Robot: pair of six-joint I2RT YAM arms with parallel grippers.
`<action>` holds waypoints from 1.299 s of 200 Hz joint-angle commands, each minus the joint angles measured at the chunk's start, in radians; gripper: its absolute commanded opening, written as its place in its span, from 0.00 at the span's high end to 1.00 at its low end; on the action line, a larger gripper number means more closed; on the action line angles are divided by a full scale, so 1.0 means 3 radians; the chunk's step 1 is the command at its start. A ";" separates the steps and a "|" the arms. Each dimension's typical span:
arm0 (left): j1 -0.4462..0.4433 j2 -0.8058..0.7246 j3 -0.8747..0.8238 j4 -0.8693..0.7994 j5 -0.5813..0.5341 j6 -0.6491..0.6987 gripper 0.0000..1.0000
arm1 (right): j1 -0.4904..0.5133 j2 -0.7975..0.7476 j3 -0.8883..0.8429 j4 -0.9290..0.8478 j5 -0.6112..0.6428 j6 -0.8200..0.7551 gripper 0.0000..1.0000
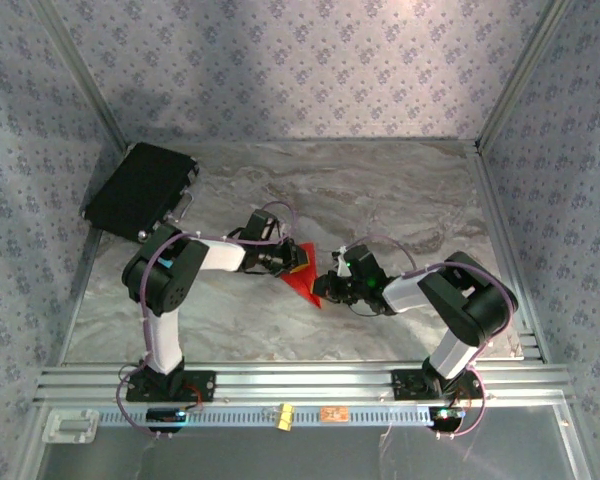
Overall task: Fold a paper plane with a square sheet of paper (pick it up from the middle)
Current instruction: Fourth fold the wing at the center of the table.
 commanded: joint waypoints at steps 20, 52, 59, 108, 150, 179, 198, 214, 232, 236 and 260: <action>-0.0029 0.0128 0.0040 -0.0205 0.0027 0.0092 0.86 | 0.0023 -0.0103 -0.0012 -0.0558 0.0127 -0.0006 0.88; -0.0031 0.0133 0.0046 -0.0216 0.0032 0.0097 0.86 | 0.0022 -0.0201 -0.0003 -0.0787 -0.0020 -0.0174 0.85; -0.0030 0.0125 0.0041 -0.0219 0.0033 0.0100 0.86 | 0.0025 -0.0202 -0.0011 -0.0796 -0.0076 -0.0198 0.85; -0.0031 0.0125 0.0034 -0.0221 0.0022 0.0092 0.86 | 0.0042 -0.0218 -0.0052 -0.0837 -0.0176 -0.0192 0.90; -0.0023 0.0146 0.0041 -0.0284 0.0002 0.0097 0.86 | 0.0060 -0.0155 -0.0175 -0.0873 -0.0229 -0.0170 0.90; -0.0021 0.0153 0.0035 -0.0281 -0.0007 0.0087 0.86 | 0.0065 -0.0289 -0.0196 -0.1059 -0.0148 -0.0238 0.87; -0.0023 0.0169 0.0036 -0.0292 0.0001 0.0087 0.86 | 0.0065 -0.0294 -0.0194 -0.1100 -0.0204 -0.0295 0.87; -0.0022 0.0174 0.0032 -0.0294 0.0007 0.0087 0.86 | 0.0082 -0.0285 -0.0210 -0.1082 -0.0259 -0.0306 0.88; -0.0026 0.0167 0.0013 -0.0287 0.0008 0.0082 0.86 | 0.0094 -0.0265 -0.0189 -0.1144 -0.0240 -0.0316 0.92; -0.0025 0.0163 0.0016 -0.0288 0.0007 0.0082 0.86 | 0.0097 -0.0267 -0.0193 -0.1156 -0.0234 -0.0316 0.92; -0.0023 0.0151 0.0010 -0.0293 0.0002 0.0084 0.85 | 0.0093 -0.0282 -0.0209 -0.1259 -0.0159 -0.0308 0.93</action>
